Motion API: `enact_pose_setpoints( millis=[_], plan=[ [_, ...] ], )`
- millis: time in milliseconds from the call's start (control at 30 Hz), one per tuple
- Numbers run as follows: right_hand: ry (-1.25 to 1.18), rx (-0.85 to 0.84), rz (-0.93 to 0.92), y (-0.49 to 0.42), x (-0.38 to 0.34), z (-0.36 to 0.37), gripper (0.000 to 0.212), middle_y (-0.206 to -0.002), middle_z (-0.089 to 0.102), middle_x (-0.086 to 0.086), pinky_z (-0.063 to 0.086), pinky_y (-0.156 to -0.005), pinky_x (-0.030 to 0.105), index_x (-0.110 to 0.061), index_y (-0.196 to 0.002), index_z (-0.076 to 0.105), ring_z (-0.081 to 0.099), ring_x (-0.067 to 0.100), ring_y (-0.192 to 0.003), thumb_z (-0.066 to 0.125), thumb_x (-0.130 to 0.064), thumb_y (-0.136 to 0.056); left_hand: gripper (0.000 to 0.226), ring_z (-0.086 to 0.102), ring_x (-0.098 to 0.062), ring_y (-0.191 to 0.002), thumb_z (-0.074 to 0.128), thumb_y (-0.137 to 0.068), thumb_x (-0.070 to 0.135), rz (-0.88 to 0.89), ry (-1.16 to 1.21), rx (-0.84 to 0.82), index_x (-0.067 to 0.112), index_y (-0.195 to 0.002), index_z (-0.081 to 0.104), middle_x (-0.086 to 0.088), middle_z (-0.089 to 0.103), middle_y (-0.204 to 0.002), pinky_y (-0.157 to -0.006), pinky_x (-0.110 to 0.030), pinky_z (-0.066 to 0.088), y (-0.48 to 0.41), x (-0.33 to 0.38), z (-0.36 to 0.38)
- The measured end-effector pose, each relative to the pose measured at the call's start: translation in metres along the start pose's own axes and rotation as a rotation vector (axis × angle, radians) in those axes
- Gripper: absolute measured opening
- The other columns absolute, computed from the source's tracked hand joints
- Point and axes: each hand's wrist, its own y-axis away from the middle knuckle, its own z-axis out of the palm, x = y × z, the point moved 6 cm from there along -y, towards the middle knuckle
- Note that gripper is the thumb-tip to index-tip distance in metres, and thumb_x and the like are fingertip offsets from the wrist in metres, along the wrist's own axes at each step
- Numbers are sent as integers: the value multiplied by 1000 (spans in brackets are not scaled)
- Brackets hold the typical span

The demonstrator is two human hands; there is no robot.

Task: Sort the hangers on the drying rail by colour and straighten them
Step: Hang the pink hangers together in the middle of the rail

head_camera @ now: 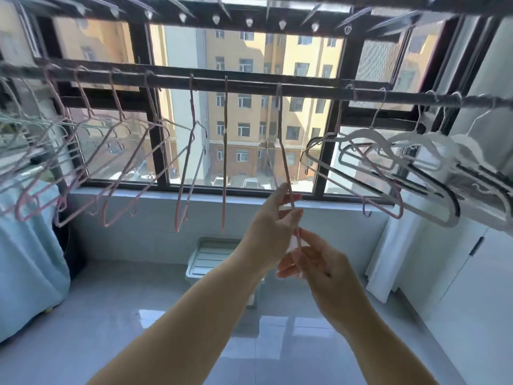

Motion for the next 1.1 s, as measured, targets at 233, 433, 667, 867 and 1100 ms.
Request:
enact_pose_setpoints(
  millis=[233, 433, 667, 867, 1100],
  plan=[
    [-116, -32, -62, -53, -33, 2, 24, -91, 69, 10, 55, -69, 21, -17, -98, 61, 70, 10, -76, 43, -2, -94, 27, 63, -19, -82, 48, -92, 10, 6, 126, 34, 10, -119, 51, -12, 61, -106, -61, -25, 57, -7, 29, -13],
    [-153, 5, 26, -77, -23, 12, 26, -100, 68, 17, 58, -71, 25, 1, -116, 55, 70, 18, -84, 42, -3, -95, 33, 63, -20, -84, 52, -90, 12, -83, 142, 121, 12, -123, 50, -12, 63, -110, -55, -22, 54, -22, 26, -28],
    [-262, -9, 94, -71, -3, 22, 26, -93, 67, 12, 58, -69, 25, -3, -114, 57, 69, 11, -74, 38, -1, -96, 28, 62, -20, -81, 51, -91, 10, -115, 125, 166, 14, -119, 51, -10, 63, -104, -56, -28, 53, -24, 3, -30],
    [89, 0, 74, -66, 1, 7, 26, -102, 69, 0, 50, -85, 20, -20, -114, 59, 63, 11, -97, 52, -11, -91, 38, 56, -12, -105, 52, -89, 7, 4, 30, 148, 18, -126, 47, 5, 58, -111, -86, -23, 49, -19, -2, -23],
    [409, 162, 62, -44, -12, -39, 49, -116, 53, -8, 40, -75, -4, -22, -130, 47, 52, -1, -100, 58, -5, -86, 58, 41, -10, -122, 61, -83, 5, 121, -173, 153, 17, -134, 36, -1, 46, -134, -106, -24, 30, -16, -18, -7]
  ],
)
